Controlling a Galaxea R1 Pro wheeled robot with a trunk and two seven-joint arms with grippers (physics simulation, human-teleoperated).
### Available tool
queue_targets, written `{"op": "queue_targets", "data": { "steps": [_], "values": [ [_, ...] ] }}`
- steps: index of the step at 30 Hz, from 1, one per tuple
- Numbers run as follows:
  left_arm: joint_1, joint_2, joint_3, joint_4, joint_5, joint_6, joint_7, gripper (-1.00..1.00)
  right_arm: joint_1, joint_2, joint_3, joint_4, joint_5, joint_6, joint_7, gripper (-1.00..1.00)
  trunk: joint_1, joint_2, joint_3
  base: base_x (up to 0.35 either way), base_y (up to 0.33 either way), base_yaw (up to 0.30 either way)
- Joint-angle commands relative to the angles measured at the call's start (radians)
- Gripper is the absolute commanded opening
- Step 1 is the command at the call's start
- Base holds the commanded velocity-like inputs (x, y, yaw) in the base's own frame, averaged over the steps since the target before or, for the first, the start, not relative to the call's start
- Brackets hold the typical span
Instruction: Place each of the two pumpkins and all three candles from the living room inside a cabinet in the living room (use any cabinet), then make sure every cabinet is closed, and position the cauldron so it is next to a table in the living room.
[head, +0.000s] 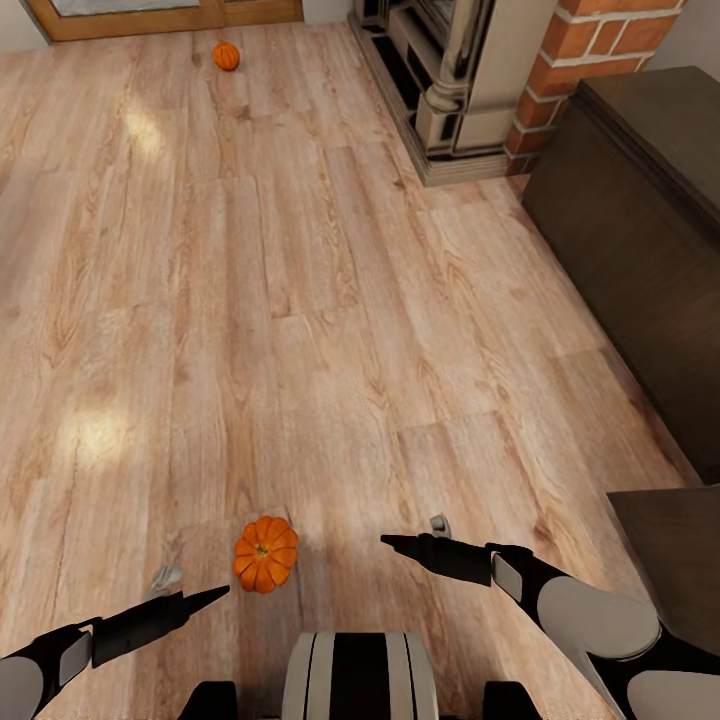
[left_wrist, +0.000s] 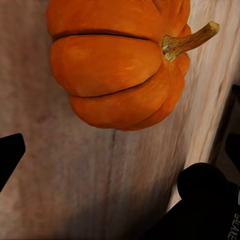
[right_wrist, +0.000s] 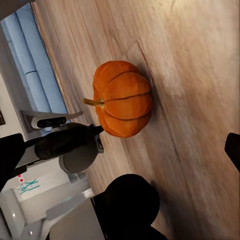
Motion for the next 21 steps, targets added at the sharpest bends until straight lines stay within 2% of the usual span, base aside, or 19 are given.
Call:
{"op": "queue_targets", "data": {
  "steps": [1, 16, 18, 21],
  "values": [
    [0.000, 0.001, 0.000, 0.000, 0.000, 0.000, 0.000, 1.00, 0.000, 0.000, 0.000, 0.000, 0.000, 0.000, 0.000, 1.00, 0.000, 0.000, 0.000, 0.000, 0.000, 0.000],
    [0.000, 0.001, 0.001, 0.000, 0.001, 0.000, 0.001, 1.00, 0.000, 0.000, 0.000, 0.000, 0.001, 0.000, -0.002, 1.00, 0.000, 0.000, 0.000, 0.000, 0.000, 0.000],
    [0.000, 0.002, 0.009, 0.000, 0.006, 0.000, 0.002, 1.00, 0.000, 0.000, 0.000, 0.000, 0.001, 0.000, -0.002, 1.00, 0.000, 0.000, 0.000, 0.000, 0.000, 0.000],
    [0.000, 0.007, 0.046, 0.000, 0.025, 0.001, 0.006, 1.00, 0.000, 0.000, 0.000, 0.000, 0.001, 0.000, -0.002, 1.00, 0.000, 0.000, 0.000, 0.000, 0.000, 0.000]
  ]
}}
